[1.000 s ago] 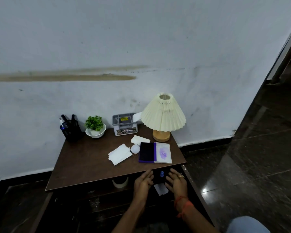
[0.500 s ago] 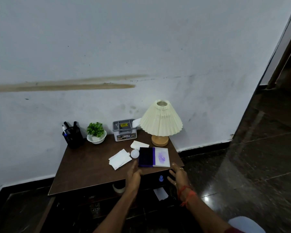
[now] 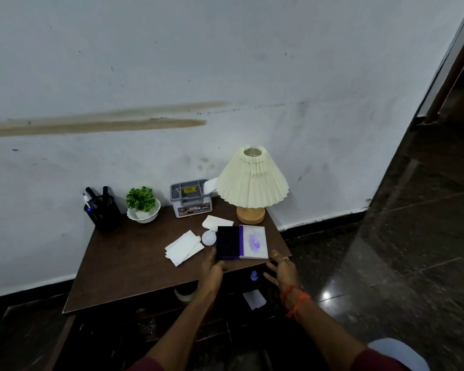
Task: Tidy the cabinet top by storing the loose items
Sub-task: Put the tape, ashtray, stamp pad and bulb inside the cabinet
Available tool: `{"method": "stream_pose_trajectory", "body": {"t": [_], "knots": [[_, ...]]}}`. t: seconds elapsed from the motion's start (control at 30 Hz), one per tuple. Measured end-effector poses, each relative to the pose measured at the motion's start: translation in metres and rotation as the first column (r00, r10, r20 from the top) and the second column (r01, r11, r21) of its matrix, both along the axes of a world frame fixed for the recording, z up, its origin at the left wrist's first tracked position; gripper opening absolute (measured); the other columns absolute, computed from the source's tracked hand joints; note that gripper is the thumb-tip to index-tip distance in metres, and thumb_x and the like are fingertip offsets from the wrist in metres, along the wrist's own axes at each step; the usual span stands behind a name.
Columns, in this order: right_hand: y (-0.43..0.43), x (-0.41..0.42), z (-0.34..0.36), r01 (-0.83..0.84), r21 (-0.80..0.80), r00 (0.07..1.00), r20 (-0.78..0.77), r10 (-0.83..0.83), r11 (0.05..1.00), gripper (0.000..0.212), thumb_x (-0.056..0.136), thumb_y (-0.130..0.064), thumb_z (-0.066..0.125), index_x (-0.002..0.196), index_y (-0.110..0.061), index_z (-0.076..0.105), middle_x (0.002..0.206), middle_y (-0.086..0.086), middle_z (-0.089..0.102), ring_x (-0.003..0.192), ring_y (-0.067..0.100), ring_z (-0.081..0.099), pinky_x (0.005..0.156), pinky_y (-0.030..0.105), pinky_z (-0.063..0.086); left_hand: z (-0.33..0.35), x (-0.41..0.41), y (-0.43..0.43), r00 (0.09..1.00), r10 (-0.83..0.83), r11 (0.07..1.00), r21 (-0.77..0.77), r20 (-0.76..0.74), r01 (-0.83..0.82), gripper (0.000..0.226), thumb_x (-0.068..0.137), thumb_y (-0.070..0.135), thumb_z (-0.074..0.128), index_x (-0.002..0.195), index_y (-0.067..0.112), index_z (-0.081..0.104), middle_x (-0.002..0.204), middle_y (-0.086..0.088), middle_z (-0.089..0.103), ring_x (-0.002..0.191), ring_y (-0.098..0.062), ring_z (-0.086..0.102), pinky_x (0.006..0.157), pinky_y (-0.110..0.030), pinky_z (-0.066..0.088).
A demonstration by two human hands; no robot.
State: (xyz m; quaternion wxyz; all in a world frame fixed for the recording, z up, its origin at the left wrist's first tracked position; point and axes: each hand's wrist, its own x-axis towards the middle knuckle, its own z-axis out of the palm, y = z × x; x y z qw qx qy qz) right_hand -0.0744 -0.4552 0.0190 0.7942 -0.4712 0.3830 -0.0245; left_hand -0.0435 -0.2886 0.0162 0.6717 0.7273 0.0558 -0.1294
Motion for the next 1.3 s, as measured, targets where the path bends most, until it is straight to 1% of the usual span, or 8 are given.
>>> {"method": "stream_pose_trajectory", "body": {"t": [0.13, 0.3, 0.5, 0.7, 0.97, 1.1, 1.2, 1.3], "knots": [[0.0, 0.001, -0.001, 0.004, 0.016, 1.0, 0.001, -0.004, 1.0, 0.039, 0.098, -0.016, 0.045, 0.136, -0.009, 0.049, 0.138, 0.013, 0.051, 0.129, 0.03, 0.047, 0.07, 0.031, 0.047, -0.003, 0.0, -0.002, 1.0, 0.009, 1.0, -0.008, -0.007, -0.009, 0.061, 0.084, -0.007, 0.046, 0.136, 0.024, 0.052, 0.133, 0.0, 0.059, 0.12, -0.02, 0.055, 0.106, -0.041, 0.044], [-0.004, -0.001, 0.003, 0.042, -0.013, 0.999, -0.012, -0.042, 0.999, 0.036, 0.096, -0.013, 0.045, 0.13, -0.009, 0.055, 0.138, 0.009, 0.053, 0.129, 0.027, 0.047, 0.088, 0.041, 0.047, 0.005, -0.01, -0.002, 1.0, -0.007, 0.999, -0.031, 0.026, 0.007, 0.057, 0.08, -0.004, 0.05, 0.119, 0.036, 0.061, 0.125, 0.005, 0.063, 0.116, -0.017, 0.058, 0.103, -0.04, 0.047], [-0.006, -0.008, 0.022, 0.064, -0.049, 0.996, 0.064, -0.061, 0.997, 0.034, 0.094, -0.01, 0.045, 0.125, -0.007, 0.059, 0.132, 0.01, 0.058, 0.124, 0.024, 0.052, 0.089, 0.039, 0.044, 0.006, -0.023, -0.006, 1.0, 0.008, 0.997, -0.074, -0.002, -0.008, 0.052, 0.083, -0.008, 0.047, 0.109, 0.036, 0.06, 0.112, 0.01, 0.066, 0.103, -0.009, 0.06, 0.092, -0.031, 0.05], [0.008, -0.005, 0.036, 0.055, -0.044, 0.985, 0.168, -0.047, 0.998, 0.032, 0.094, -0.005, 0.044, 0.122, -0.003, 0.06, 0.122, 0.012, 0.062, 0.09, 0.015, 0.061, 0.076, 0.028, 0.047, 0.01, -0.029, -0.006, 1.0, -0.014, 0.998, -0.069, -0.002, 0.014, 0.05, 0.081, -0.008, 0.048, 0.101, 0.035, 0.066, 0.109, 0.002, 0.071, 0.101, -0.02, 0.065, 0.092, -0.04, 0.053], [0.033, 0.001, 0.028, -0.078, -0.056, 0.977, 0.192, 0.087, 0.995, 0.033, 0.095, -0.007, 0.042, 0.122, -0.004, 0.06, 0.116, 0.011, 0.064, 0.104, 0.022, 0.059, 0.079, 0.03, 0.049, 0.009, -0.027, -0.005, 0.999, 0.033, 0.994, -0.107, -0.033, -0.036, 0.049, 0.08, -0.012, 0.047, 0.105, 0.026, 0.064, 0.101, 0.005, 0.069, 0.096, -0.022, 0.064, 0.091, -0.04, 0.051], [0.038, 0.005, 0.015, -0.087, -0.13, 0.985, 0.135, 0.105, 0.988, 0.027, 0.094, -0.007, 0.045, 0.11, -0.012, 0.066, 0.104, 0.008, 0.065, 0.094, 0.02, 0.061, 0.073, 0.027, 0.049, 0.007, -0.027, -0.002, 1.0, 0.03, 0.994, -0.109, 0.001, -0.03, 0.05, 0.08, -0.013, 0.045, 0.108, 0.024, 0.065, 0.109, 0.003, 0.07, 0.105, -0.022, 0.063, 0.098, -0.041, 0.05], [0.037, 0.009, -0.002, -0.062, -0.282, 0.995, 0.061, 0.082, 0.957, 0.022, 0.088, -0.014, 0.053, 0.088, -0.027, 0.071, 0.113, 0.006, 0.07, 0.099, 0.02, 0.064, 0.095, 0.038, 0.05, 0.005, -0.025, 0.0, 0.999, 0.016, 0.991, -0.129, -0.039, -0.021, 0.053, 0.078, -0.012, 0.045, 0.1, 0.03, 0.069, 0.11, 0.004, 0.071, 0.107, -0.019, 0.064, 0.099, -0.039, 0.05], [0.031, 0.008, -0.01, -0.072, -0.424, 0.997, -0.016, 0.072, 0.903, 0.029, 0.089, -0.016, 0.053, 0.113, -0.017, 0.069, 0.122, 0.005, 0.064, 0.117, 0.024, 0.056, 0.107, 0.034, 0.041, 0.008, -0.024, -0.001, 0.998, 0.027, 0.989, -0.144, -0.061, -0.035, 0.052, 0.08, -0.013, 0.044, 0.094, 0.032, 0.066, 0.106, 0.006, 0.07, 0.103, -0.016, 0.064, 0.098, -0.037, 0.05]]}}
